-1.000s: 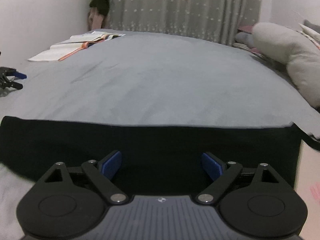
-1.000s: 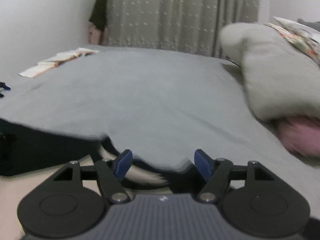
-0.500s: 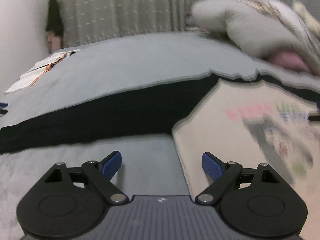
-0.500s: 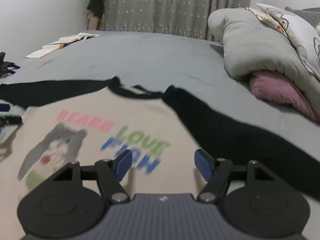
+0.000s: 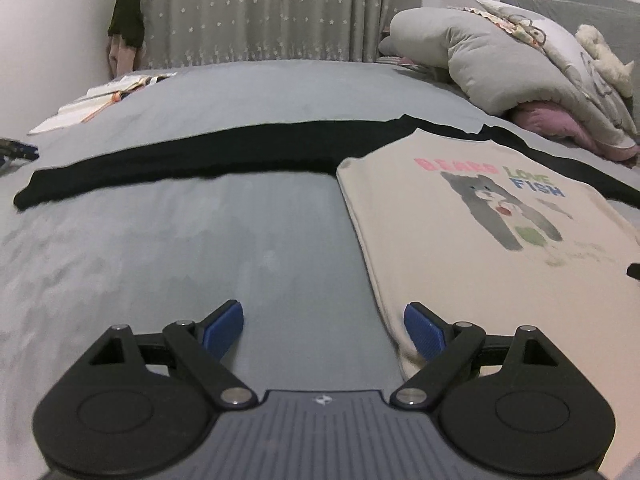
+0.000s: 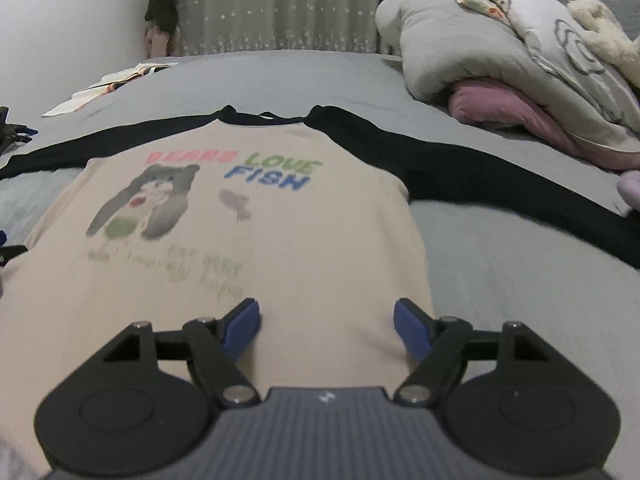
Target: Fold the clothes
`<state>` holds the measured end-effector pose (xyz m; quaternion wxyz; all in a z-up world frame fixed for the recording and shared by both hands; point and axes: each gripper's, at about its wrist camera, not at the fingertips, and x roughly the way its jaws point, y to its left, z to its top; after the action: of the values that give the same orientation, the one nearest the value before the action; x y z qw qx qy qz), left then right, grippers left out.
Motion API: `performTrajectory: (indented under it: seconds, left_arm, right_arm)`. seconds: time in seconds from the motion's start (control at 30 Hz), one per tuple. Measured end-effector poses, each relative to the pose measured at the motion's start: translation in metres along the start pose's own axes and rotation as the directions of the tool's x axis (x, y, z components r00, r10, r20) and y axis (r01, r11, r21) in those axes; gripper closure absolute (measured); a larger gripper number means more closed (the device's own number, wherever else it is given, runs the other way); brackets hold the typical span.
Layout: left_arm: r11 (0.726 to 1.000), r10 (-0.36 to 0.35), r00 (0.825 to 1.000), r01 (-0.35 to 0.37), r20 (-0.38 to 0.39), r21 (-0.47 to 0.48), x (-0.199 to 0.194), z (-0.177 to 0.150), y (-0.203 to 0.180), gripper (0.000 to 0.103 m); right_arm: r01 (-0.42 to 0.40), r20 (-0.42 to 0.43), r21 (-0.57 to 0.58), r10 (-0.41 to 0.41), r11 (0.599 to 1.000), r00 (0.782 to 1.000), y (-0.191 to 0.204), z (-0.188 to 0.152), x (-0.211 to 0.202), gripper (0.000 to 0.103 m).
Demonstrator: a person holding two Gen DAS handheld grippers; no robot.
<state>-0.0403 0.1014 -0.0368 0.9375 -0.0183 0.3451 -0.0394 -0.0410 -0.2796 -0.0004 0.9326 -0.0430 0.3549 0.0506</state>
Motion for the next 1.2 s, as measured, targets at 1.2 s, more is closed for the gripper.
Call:
performTrajectory:
  seconds: [1.2]
  left_arm:
    - [0.819, -0.372, 0.928, 0.326, -0.004, -0.472, -0.067, -0.046, 0.054, 0.016]
  right_arm:
    - [-0.268, 0.158, 0.570, 0.217, 0.777, 0.963, -0.089, -0.113, -0.110, 0.035]
